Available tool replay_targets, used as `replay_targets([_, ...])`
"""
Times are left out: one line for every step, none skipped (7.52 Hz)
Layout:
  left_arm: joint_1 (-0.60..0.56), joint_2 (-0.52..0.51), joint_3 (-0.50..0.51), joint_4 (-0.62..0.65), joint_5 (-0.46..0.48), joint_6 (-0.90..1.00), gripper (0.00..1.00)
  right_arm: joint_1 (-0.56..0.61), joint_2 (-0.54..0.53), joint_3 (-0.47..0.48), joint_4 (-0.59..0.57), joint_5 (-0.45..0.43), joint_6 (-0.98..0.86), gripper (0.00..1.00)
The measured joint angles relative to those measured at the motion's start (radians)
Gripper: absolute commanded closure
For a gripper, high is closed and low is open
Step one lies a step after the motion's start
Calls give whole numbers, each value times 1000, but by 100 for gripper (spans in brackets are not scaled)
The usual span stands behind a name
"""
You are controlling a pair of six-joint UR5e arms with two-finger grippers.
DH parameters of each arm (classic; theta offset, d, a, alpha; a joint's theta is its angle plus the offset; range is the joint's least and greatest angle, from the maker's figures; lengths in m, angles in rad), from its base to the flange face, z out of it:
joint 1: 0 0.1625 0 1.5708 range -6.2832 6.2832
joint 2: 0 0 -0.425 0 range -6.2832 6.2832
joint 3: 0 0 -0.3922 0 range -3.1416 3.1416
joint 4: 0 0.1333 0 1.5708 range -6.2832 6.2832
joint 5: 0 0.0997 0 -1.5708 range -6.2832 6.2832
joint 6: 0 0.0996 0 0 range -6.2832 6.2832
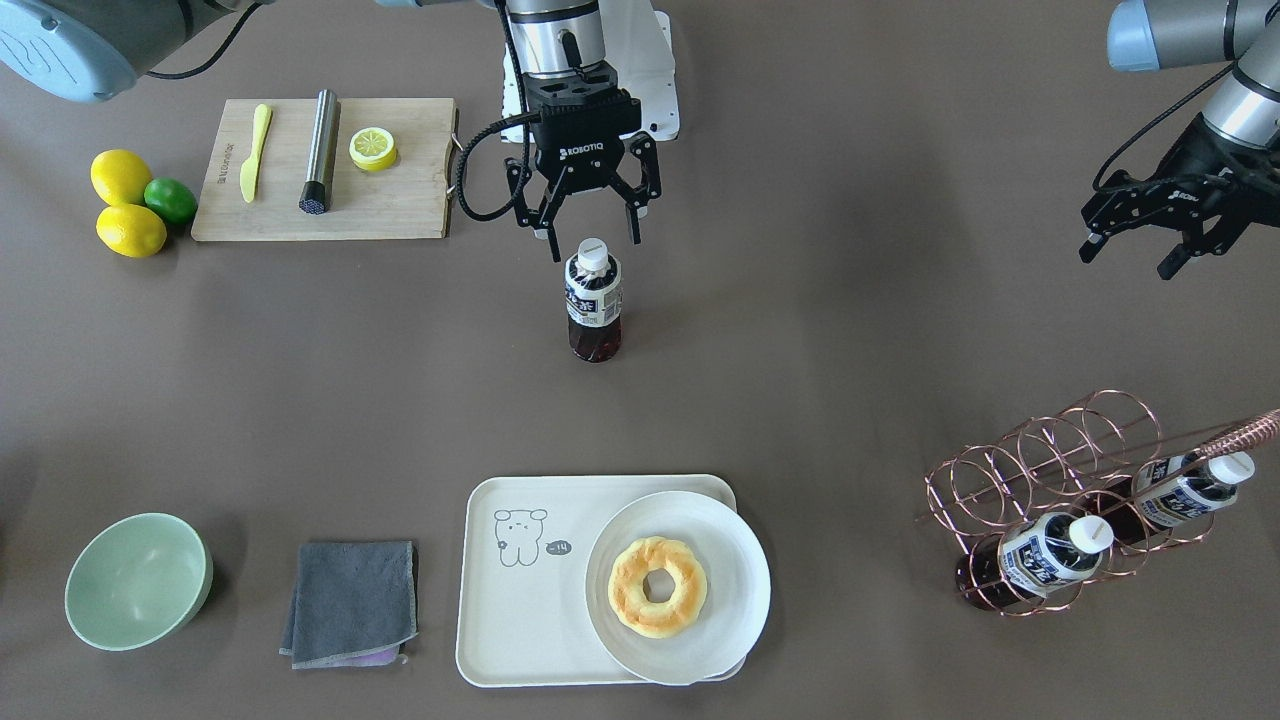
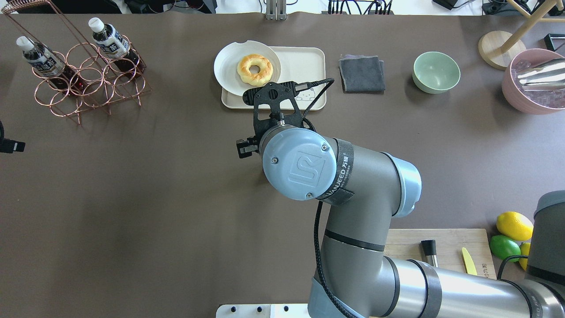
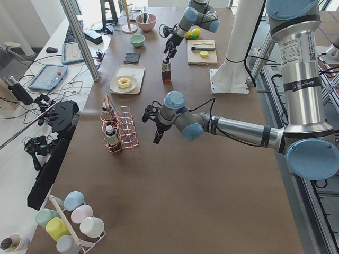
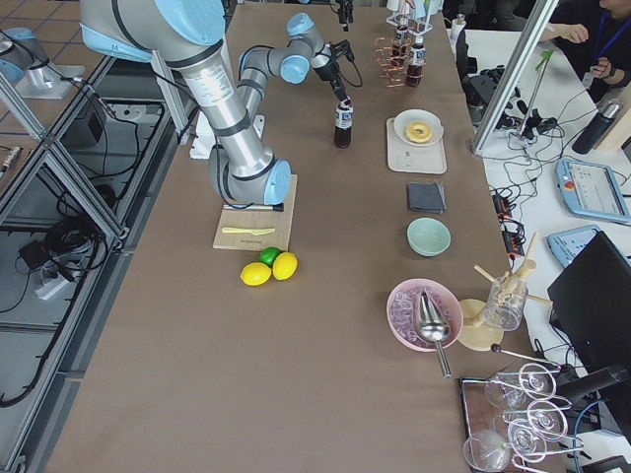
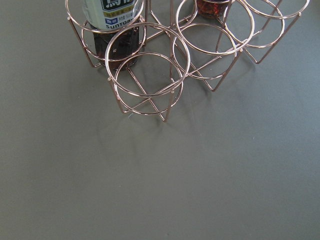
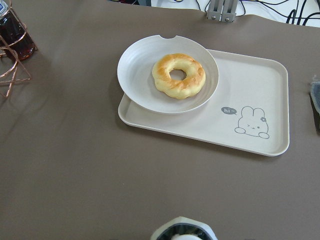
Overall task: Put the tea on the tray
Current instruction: 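Grasp the standing tea bottle with the right gripper and lift it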
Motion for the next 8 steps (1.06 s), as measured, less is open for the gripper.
replay_targets([0, 0, 0, 0, 0, 0, 1, 0, -3, -17, 31, -1, 0, 15])
replay_targets([0, 0, 0, 0, 0, 0, 1, 0, -5, -26, 48, -4, -4, 17])
replay_targets([0, 0, -1, 0, 0, 0, 1, 1, -8, -29, 54, -8, -9, 19])
replay_targets([0, 0, -1, 0, 0, 0, 1, 3, -10, -30, 56, -10, -11, 19])
replay_targets([0, -1, -1, 0, 0, 0, 1, 5, -11, -30, 56, -12, -13, 21])
replay_targets([0, -2, -1, 0, 0, 0, 1, 6, -14, -30, 56, -15, -14, 23])
replay_targets([0, -3, -1, 0, 0, 0, 1, 6, -16, -30, 56, -17, -14, 25])
replay_targets([0, -5, -1, 0, 0, 0, 1, 7, -19, -29, 56, -17, -14, 25])
